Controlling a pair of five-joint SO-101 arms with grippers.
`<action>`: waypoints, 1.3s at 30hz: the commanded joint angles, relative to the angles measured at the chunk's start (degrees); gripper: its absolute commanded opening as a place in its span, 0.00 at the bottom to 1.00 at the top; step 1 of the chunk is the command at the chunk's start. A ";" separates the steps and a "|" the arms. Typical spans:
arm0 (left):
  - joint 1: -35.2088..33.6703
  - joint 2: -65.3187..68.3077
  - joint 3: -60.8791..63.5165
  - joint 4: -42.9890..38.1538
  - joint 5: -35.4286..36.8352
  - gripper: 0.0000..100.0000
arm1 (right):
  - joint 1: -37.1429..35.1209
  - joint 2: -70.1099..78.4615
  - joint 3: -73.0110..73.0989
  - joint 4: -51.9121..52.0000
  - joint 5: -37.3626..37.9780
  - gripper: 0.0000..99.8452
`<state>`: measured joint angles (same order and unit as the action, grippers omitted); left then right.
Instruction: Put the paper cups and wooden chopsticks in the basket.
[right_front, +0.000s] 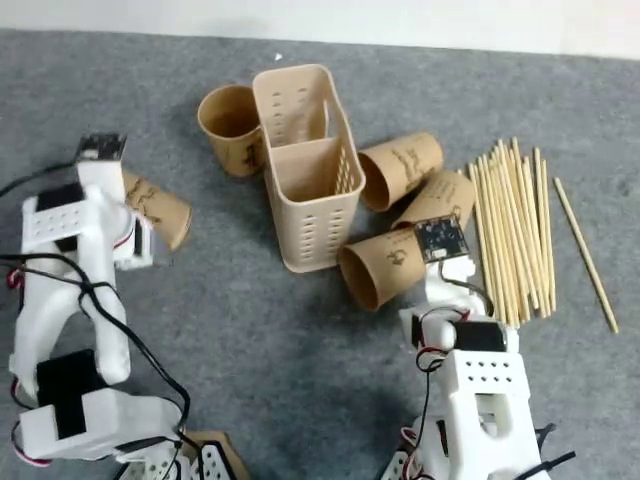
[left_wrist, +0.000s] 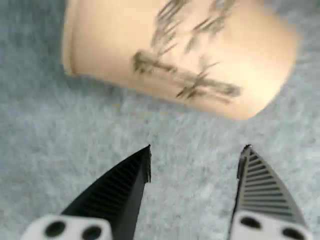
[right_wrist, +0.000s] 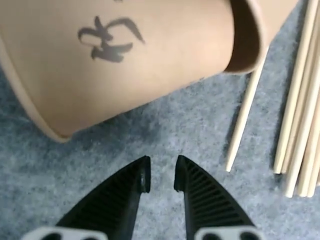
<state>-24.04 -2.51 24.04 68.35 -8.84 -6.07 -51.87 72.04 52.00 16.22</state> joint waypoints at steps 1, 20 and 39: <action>2.51 -0.66 -6.37 0.79 0.70 0.29 | -0.40 0.04 -0.13 -0.66 -0.18 0.10; -7.08 17.19 -44.97 12.92 -4.13 0.29 | -0.57 0.13 -0.04 -0.66 -0.35 0.10; 8.92 50.24 -77.41 32.70 -4.04 0.29 | -0.57 0.13 -0.13 -0.66 -0.26 0.10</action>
<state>-20.00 45.67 -52.62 98.95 -12.44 -6.07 -51.87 72.31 51.91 16.22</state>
